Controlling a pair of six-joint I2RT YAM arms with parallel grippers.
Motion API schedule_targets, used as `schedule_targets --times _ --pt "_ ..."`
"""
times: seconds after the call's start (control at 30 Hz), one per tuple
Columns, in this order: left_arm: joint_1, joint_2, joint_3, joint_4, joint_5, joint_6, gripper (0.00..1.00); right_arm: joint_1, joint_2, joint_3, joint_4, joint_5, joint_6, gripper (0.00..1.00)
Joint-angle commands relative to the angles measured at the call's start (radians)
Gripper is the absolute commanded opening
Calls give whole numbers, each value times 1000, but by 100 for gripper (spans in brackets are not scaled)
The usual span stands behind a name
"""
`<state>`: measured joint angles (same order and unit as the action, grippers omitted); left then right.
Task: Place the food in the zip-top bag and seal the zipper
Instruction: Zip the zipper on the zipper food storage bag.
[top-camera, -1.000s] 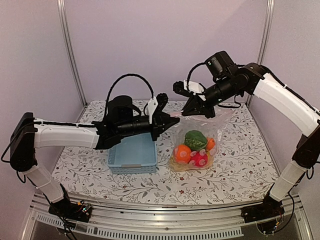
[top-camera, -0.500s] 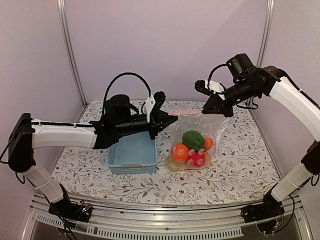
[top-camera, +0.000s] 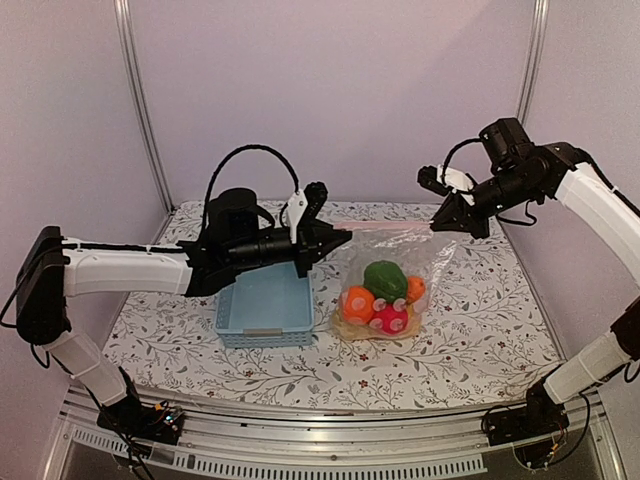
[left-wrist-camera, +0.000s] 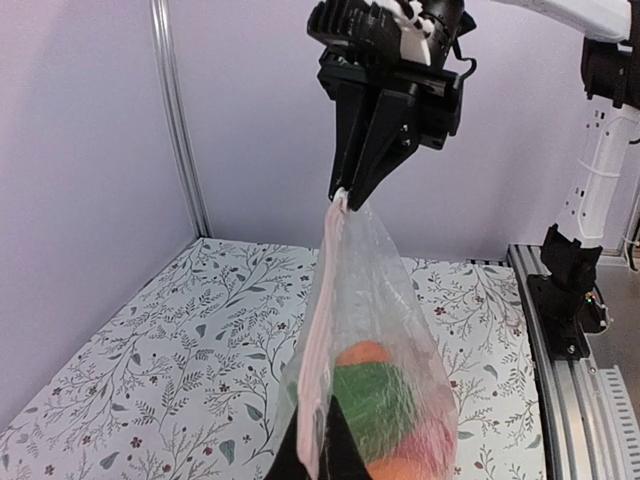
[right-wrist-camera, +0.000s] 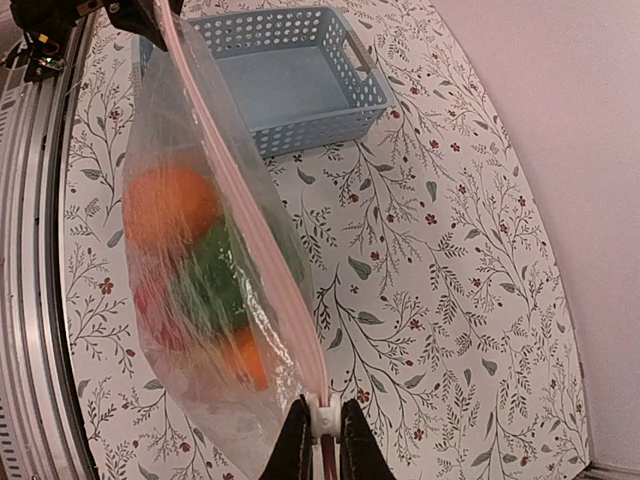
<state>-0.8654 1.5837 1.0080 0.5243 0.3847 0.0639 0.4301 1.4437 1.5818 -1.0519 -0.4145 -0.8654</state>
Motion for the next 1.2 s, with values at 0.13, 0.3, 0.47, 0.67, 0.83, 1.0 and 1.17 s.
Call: schedule_targets --times 0.13,0.3,0.47,0.67,0.83,1.0,1.17 --pt "38 -36 -15 -1 0 11 0 -106 -44 -63 -54 74 -37 4" --pt "43 -35 -19 -1 6 9 0 -139 -55 -80 -58 69 -46 4" --pt "45 -32 -19 -1 8 8 0 -145 -78 -99 -61 70 -46 4" --pt "46 -27 -18 3 9 8 0 -156 -95 -121 -63 73 -50 5" --pt "49 -19 -16 4 10 9 0 -160 -96 -131 -60 67 -49 5" --pt "63 19 16 14 16 12 0 -163 -91 -123 -30 66 -49 5" --pt "129 181 211 23 59 28 0 -170 -30 -4 98 70 -29 2"
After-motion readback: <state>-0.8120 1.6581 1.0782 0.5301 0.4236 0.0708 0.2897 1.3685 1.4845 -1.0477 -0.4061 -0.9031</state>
